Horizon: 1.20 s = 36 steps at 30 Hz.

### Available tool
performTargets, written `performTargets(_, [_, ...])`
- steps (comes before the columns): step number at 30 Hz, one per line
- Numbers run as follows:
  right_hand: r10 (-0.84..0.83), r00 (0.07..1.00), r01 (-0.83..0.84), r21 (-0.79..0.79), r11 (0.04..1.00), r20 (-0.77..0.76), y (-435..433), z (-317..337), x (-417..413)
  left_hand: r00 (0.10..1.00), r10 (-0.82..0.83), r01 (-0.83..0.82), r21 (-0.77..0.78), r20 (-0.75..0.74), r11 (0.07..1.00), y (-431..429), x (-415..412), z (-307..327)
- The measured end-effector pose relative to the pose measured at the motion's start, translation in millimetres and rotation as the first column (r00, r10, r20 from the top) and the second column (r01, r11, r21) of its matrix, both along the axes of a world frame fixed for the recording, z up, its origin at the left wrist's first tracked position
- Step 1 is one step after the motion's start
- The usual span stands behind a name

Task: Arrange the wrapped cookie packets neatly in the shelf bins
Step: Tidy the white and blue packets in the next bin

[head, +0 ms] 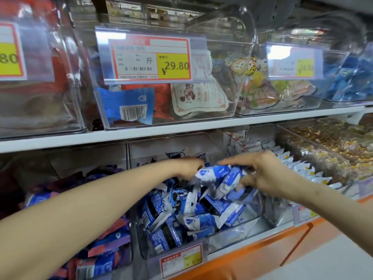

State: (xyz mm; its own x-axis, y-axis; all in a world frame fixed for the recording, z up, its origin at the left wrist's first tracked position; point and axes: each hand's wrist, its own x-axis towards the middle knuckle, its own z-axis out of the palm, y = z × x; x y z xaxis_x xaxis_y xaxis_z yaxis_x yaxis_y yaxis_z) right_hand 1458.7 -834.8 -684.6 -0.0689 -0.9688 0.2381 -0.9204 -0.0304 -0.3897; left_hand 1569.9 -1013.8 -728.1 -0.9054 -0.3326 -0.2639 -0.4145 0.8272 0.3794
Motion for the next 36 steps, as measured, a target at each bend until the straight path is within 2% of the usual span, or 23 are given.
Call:
performTargets(1, [-0.041, 0.998, 0.043, -0.032, 0.999, 0.041, 0.9, 5.9, -2.7, 1.0, 0.004, -0.004, 0.023, 0.025, 1.0, 1.6, -1.1, -2.0])
performTargets(3, [-0.119, 0.983, 0.131, -0.077, 0.988, 0.142, 1.2, 11.9, -10.9, 0.997, 0.066, -0.063, -0.072, 0.038, 0.995, -0.4, -1.4, -6.2])
performTargets(4, [-0.146, 0.97, 0.163, -0.077, 0.984, 0.195, 1.6, 12.2, -15.2, 0.995, 0.095, -0.091, -0.144, 0.025, 0.985, -3.6, -0.6, -8.2])
performTargets(6, [-0.188, 0.952, 0.209, -0.064, 0.976, 0.243, 2.6, 9.5, -22.0, 0.989, 0.146, -0.151, -0.181, -0.038, 0.972, -11.4, 0.8, -10.7])
performTargets(9, [-0.246, 0.939, 0.267, -0.063, 0.962, 0.239, 1.9, 2.8, -29.4, 0.959, 0.23, -0.25, -0.11, -0.166, 0.962, -18.9, 17.2, 2.0])
performTargets(13, [-0.269, 0.93, 0.293, -0.065, 0.954, 0.251, -3.0, -5.9, -34.0, 0.924, 0.241, -0.261, -0.031, -0.298, 0.965, -28.1, 40.7, 23.4])
performTargets(16, [-0.295, 0.92, 0.323, -0.07, 0.944, 0.257, -6.9, -9.1, -33.7, 0.954, 0.237, -0.258, -0.101, -0.183, 0.961, -21.9, 38.3, 16.6])
performTargets(19, [-0.327, 0.907, 0.362, -0.094, 0.927, 0.266, -10.1, -12.8, -35.3, 0.969, 0.247, -0.248, -0.07, -0.018, 0.966, -9.1, 20.8, -5.0])
performTargets(21, [-0.336, 0.901, 0.379, -0.121, 0.918, 0.275, -10.6, -15.7, -35.2, 0.972, 0.234, -0.233, -0.132, -0.004, 0.964, -1.9, 10.6, -15.6])
performTargets(25, [-0.339, 0.892, 0.395, -0.15, 0.906, 0.3, -10.1, -17.5, -30.6, 0.966, 0.24, -0.257, -0.251, -0.097, 0.933, -4.6, 15.9, -5.0])
performTargets(29, [-0.324, 0.901, 0.385, -0.186, 0.904, 0.29, -14.3, -17.4, -25.7, 0.922, 0.306, -0.355, -0.201, -0.236, 0.913, -29.0, 55.1, 26.3])
performTargets(32, [-0.305, 0.924, 0.353, -0.206, 0.913, 0.23, -19.3, -16.3, -22.0, 0.894, 0.398, -0.438, -0.216, -0.207, 0.872, -48.9, 83.1, 32.2])
performTargets(34, [-0.296, 0.928, 0.345, -0.223, 0.912, 0.225, -21.4, -14.7, -20.5, 0.874, 0.436, -0.484, -0.307, -0.214, 0.819, -51.2, 90.8, 26.9])
performTargets(36, [-0.292, 0.93, 0.344, -0.248, 0.906, 0.222, -22.0, -13.5, -20.0, 0.857, 0.378, -0.497, -0.37, -0.351, 0.785, -41.0, 85.7, 20.4])
